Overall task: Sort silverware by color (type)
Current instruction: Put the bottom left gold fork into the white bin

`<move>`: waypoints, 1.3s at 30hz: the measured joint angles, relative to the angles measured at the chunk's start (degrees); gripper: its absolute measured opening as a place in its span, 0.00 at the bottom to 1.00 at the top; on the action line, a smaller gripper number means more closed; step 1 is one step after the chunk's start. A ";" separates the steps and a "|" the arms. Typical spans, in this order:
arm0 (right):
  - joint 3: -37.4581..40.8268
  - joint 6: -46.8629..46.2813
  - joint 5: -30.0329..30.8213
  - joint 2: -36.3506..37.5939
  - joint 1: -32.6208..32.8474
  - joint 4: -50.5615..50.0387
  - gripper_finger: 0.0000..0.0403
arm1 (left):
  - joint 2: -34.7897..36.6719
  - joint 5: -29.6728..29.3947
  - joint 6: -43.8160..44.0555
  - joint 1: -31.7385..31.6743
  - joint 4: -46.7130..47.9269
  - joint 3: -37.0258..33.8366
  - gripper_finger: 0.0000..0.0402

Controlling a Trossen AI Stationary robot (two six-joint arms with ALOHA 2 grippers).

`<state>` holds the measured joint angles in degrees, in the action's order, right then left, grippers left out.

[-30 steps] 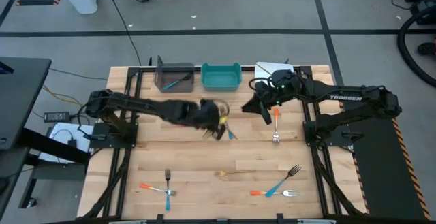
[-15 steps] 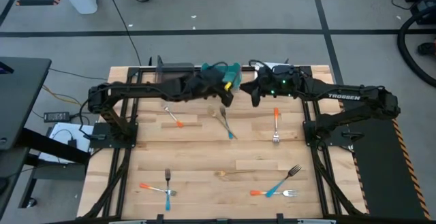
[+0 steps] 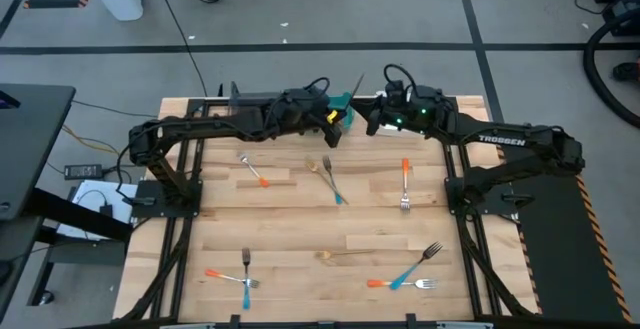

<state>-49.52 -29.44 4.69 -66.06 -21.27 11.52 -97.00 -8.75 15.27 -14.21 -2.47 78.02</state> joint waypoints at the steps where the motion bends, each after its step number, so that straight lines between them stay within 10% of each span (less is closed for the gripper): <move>1: 0.00 -0.41 -0.02 -0.43 -0.17 1.01 0.18 | 0.03 0.01 -0.44 -0.04 -0.03 0.00 0.05; 39: -0.02 0.93 0.15 -2.56 -2.92 2.43 0.16 | -0.01 1.33 -1.14 -2.13 0.28 0.02 0.05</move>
<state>-49.54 -28.51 4.84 -68.62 -24.19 13.95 -97.01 -7.42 14.13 -16.34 -2.19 78.04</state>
